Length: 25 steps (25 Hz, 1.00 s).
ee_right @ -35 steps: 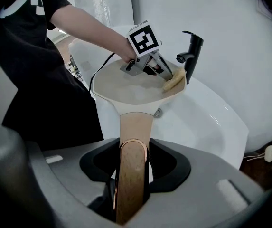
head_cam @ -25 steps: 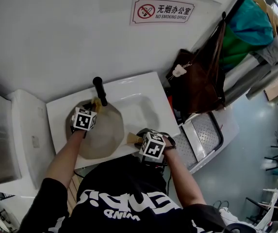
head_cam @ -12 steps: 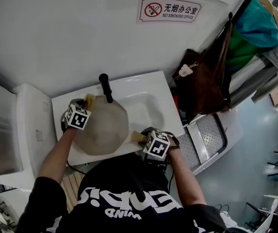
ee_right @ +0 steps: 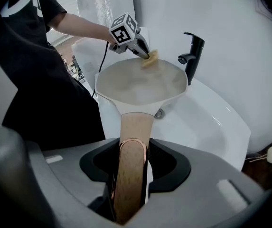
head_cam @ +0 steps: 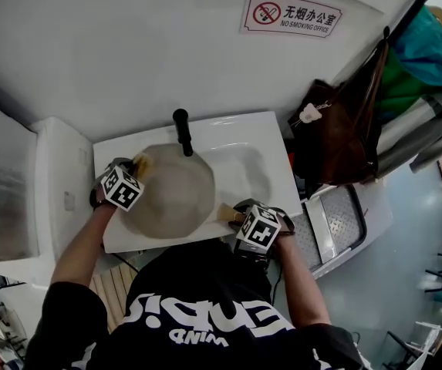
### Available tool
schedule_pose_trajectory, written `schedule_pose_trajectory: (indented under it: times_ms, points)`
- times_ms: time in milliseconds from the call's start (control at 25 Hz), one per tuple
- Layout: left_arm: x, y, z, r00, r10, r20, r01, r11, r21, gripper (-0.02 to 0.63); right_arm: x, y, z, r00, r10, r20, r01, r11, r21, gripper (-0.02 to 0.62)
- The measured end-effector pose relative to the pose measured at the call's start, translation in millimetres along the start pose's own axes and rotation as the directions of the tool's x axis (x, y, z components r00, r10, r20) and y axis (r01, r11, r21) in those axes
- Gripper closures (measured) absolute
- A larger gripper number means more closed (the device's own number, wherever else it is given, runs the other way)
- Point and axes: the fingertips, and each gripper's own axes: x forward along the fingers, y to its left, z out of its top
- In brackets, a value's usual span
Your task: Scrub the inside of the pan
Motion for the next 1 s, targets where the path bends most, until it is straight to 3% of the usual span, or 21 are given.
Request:
schedule_pose_trajectory:
  times_ms: [200, 520, 800, 1000]
  points:
    - [-14.6, -17.8, -18.1, 0.989, -0.116, -0.097, 0.126, 0.986, 0.105, 0.583, -0.2, 0.2, 0.1, 1.0, 0.005, 0.0, -0.005, 1.0, -0.001, 0.42]
    - [-39.4, -62.2, -48.0, 0.926, -0.279, -0.255, 0.325, 0.932, 0.159, 0.583, -0.6, -0.2, 0.4, 1.0, 0.001, 0.001, -0.001, 1.0, 0.001, 0.42]
    - [-52.1, -115.0, -58.4, 0.844, -0.424, -0.33, 0.492, 0.856, 0.16, 0.583, 0.1, 1.8, -1.0, 1.0, 0.0, 0.0, 0.0, 1.0, 0.009, 0.42]
    - [-62.9, -157.1, -50.1, 0.763, -0.545, -0.347, 0.618, 0.772, 0.148, 0.583, 0.5, 2.3, -0.3, 1.0, 0.0, 0.003, 0.0, 1.0, 0.014, 0.42]
